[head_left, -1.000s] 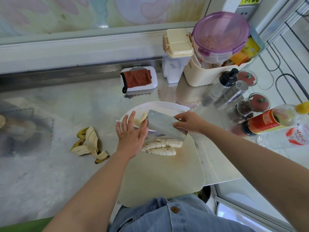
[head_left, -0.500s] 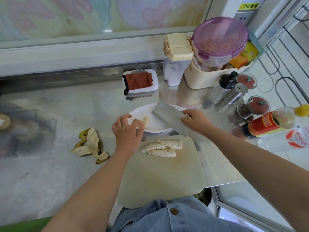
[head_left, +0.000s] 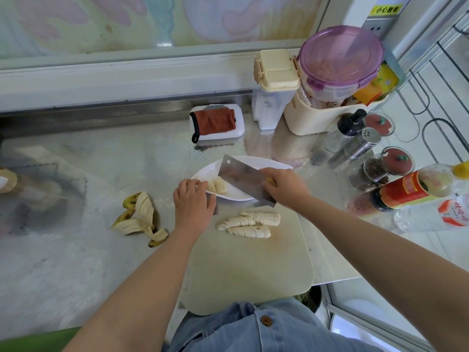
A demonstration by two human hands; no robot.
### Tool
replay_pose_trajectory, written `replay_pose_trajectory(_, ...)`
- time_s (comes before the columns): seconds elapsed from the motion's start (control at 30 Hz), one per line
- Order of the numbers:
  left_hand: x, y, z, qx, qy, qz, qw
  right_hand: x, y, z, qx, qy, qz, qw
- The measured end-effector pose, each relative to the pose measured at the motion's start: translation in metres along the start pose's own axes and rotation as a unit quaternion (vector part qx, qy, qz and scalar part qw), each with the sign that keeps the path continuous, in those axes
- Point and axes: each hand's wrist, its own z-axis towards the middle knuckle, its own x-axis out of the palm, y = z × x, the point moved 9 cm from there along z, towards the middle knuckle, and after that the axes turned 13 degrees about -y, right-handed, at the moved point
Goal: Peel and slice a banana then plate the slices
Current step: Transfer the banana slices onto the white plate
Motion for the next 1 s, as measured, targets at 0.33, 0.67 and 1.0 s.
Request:
replay_pose_trajectory(0.33, -0.01, -0.001, 0.004, -0.011, -0.034, -0.069, 0.997, -0.039, -0.003, -0.005, -0.069, -0.113, 0.072, 0.989)
replay_pose_trajectory(0.67, 0.001, -0.007, -0.005, -0.413, 0.091, -0.515, 0.745, -0.042, 0.017, -0.029, -0.186, -0.175, 0.051, 0.965)
replay_pose_trajectory(1.0, -0.025, -0.027, 0.012, -0.177, 0.016, -0.353, 0.919, -0.045, 0.013, -0.038, -0.208, -0.155, 0.044, 0.965)
